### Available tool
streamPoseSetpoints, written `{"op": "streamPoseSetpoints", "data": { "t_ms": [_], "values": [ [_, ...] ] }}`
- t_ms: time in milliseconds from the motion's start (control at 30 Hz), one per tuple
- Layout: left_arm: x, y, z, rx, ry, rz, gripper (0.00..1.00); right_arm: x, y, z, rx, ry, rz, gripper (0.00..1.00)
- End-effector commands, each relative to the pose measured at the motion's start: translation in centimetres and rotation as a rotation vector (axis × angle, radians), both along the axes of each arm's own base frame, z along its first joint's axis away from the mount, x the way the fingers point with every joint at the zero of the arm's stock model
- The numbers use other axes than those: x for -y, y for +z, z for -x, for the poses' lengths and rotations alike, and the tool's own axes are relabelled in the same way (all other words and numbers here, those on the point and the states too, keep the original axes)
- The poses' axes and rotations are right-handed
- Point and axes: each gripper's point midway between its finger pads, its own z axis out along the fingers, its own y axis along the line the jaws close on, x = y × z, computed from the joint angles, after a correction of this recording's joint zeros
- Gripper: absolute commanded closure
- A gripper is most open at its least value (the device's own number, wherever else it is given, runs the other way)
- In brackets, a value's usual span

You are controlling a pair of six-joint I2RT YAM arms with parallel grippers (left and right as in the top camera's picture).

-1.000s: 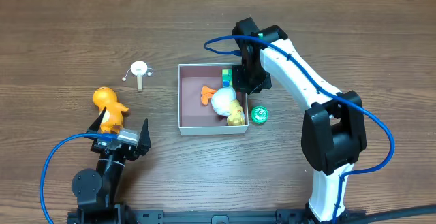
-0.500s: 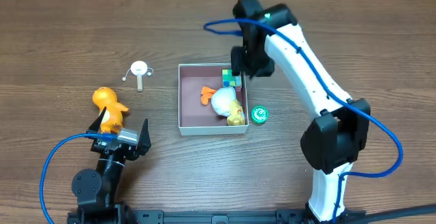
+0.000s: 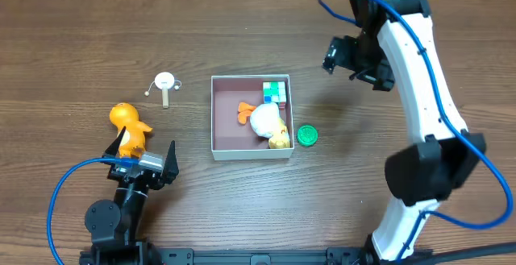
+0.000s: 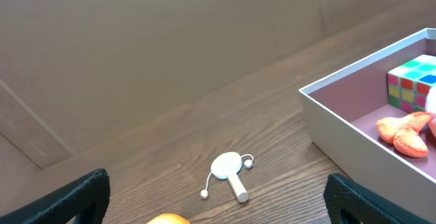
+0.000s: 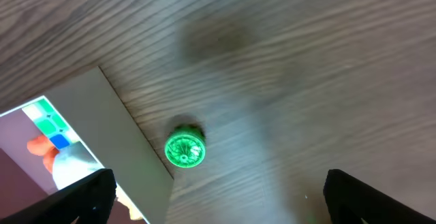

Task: Pack container
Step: 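Lift the right gripper out and move it over the green cap, then lower the right gripper and grasp the green bottle cap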

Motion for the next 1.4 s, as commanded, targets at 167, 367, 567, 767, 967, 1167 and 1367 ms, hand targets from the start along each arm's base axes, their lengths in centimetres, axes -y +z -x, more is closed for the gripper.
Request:
{"op": "streamPoseSetpoints", "data": {
  "t_ms": [167,367,567,767,967,1167,1367],
  "values": [
    [-0.1,0.0,0.0,0.004,0.005,-0.004,0.0,2.8,-6.0,4.6,-0.142,-0.403,0.118,0.0],
    [-0.1,0.0,0.0,0.004,0.005,-0.004,0.0,-1.3,-8.2,5.8,-0.246,-0.424,-0.103,0.0],
    [-0.1,0.0,0.0,0.004,0.005,-0.004,0.0,-3.0,-12.1,8.4,-0.364,-0.667,-0.158,0.0],
    [-0.1,0.0,0.0,0.004,0.005,-0.004,0.0,-3.3,-14.1,7.8,-0.325,-0.77,-0.163,0.0],
    [-0.1,0.0,0.0,0.004,0.005,-0.004,0.0,-5.5,-14.9,6.4,-0.183,-0.692,-0.085,0.0],
    [-0.1,0.0,0.0,0.004,0.005,-0.004,0.0,-7.0,-15.1,6.1,-0.131,-0.672,-0.075,0.0],
    [-0.1,0.0,0.0,0.004,0.005,-0.004,0.0,-7.4,-15.2,5.0,-0.096,-0.717,-0.103,0.0]
  ]
}}
